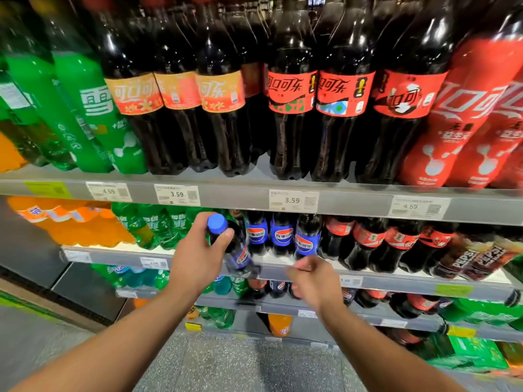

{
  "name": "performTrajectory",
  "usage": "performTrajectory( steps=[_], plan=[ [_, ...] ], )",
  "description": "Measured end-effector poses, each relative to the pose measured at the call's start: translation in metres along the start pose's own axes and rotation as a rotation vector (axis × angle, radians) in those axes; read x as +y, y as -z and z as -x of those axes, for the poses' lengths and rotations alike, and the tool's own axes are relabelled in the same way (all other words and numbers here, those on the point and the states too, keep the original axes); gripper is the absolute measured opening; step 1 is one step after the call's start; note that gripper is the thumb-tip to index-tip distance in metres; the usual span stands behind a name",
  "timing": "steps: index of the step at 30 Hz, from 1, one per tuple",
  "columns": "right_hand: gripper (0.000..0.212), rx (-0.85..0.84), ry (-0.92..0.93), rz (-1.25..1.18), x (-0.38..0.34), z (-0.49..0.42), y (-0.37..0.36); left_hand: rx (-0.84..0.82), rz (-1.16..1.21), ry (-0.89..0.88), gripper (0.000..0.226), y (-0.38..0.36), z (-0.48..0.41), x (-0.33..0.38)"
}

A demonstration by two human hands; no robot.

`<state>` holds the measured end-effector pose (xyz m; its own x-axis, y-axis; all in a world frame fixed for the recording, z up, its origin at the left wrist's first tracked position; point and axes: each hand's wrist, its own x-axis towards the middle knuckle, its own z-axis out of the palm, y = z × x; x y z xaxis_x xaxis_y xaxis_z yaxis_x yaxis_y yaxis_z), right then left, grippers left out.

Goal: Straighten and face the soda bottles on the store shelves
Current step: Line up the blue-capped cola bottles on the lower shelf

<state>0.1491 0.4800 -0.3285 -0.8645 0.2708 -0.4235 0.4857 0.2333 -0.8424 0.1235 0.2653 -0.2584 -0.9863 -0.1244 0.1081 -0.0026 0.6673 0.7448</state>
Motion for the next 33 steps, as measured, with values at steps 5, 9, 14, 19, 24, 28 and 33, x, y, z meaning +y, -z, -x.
performTrajectory(
  steps=[5,9,14,19,24,28,33],
  plan=[
    [0.036,-0.104,0.332,0.173,-0.069,0.024,-0.061,0.03,-0.016,-0.038,0.019,0.001,-0.008,0.004],
    [0.045,-0.078,0.415,0.264,-0.083,0.021,-0.071,0.027,-0.008,-0.01,0.02,0.006,-0.014,-0.004],
    [0.045,-0.033,0.417,0.267,-0.082,0.013,-0.08,0.024,0.003,0.018,0.023,0.007,-0.022,-0.01],
    [0.048,0.003,0.387,0.329,-0.087,0.004,-0.087,0.03,0.092,0.095,0.028,0.006,-0.032,-0.007],
    [0.045,0.053,0.408,0.361,-0.092,-0.005,-0.094,0.022,0.098,0.122,0.026,0.008,-0.043,-0.005],
    [0.027,0.093,0.41,0.345,-0.095,-0.009,-0.101,0.052,0.103,0.13,0.025,0.006,-0.045,-0.01],
    [0.005,0.134,0.434,0.479,-0.098,-0.018,-0.105,0.031,0.07,0.142,0.021,0.004,-0.055,-0.007]
  ],
)
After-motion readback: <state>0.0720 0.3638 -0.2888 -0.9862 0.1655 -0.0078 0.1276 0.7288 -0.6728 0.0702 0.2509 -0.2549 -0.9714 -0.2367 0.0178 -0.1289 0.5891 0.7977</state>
